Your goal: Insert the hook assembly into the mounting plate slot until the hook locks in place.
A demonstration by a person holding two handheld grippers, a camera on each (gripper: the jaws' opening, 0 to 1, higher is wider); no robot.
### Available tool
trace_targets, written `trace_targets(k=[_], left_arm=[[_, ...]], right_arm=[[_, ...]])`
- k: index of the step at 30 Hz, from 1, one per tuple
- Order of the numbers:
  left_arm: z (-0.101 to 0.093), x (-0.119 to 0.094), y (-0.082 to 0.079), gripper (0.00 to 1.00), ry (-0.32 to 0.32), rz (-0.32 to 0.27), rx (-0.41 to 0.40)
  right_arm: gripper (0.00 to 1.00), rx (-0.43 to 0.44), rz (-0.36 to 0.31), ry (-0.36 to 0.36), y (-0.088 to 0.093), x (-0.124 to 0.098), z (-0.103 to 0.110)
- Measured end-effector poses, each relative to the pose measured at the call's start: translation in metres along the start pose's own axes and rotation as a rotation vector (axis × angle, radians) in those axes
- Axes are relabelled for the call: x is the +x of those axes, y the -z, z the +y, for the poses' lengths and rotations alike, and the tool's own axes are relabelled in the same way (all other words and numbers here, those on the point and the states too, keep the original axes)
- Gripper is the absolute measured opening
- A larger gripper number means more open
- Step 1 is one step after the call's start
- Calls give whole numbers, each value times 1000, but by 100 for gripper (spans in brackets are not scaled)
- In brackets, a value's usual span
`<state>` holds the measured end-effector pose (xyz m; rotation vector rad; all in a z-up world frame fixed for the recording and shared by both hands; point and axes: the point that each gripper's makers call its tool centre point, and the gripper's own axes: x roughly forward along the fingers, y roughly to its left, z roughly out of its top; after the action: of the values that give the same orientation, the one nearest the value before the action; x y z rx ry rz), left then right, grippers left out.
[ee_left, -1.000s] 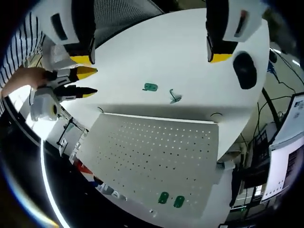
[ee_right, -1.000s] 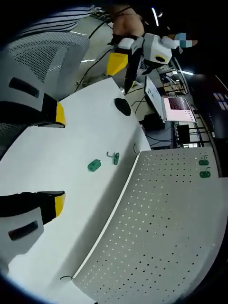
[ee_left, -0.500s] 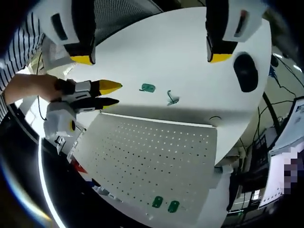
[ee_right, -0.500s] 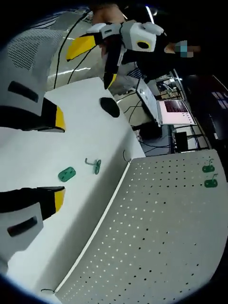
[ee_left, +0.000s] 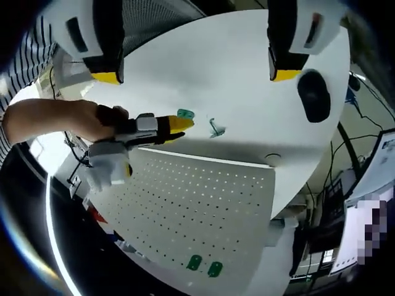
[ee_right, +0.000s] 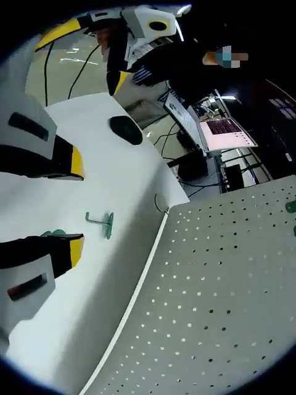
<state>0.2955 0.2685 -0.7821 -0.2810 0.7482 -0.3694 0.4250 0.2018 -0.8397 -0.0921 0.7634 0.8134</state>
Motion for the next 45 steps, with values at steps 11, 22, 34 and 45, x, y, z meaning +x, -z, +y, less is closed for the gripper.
trace_targets(k=[11,22,34,45], left_arm=[[12,0,10,99,-20,-2,-58],[16,3,11,98,-33,-10,-85],[15,5,14,97,-28,-4,-95],[17,0,12,97,-36,-21,-100]], right_arm=[[20,-19,102,40,9,46,-13],[15,-35,141,51,13,62,-20],[1,-190,152,100,15,63,-19],[0,-76,147,119,15,62,-25]])
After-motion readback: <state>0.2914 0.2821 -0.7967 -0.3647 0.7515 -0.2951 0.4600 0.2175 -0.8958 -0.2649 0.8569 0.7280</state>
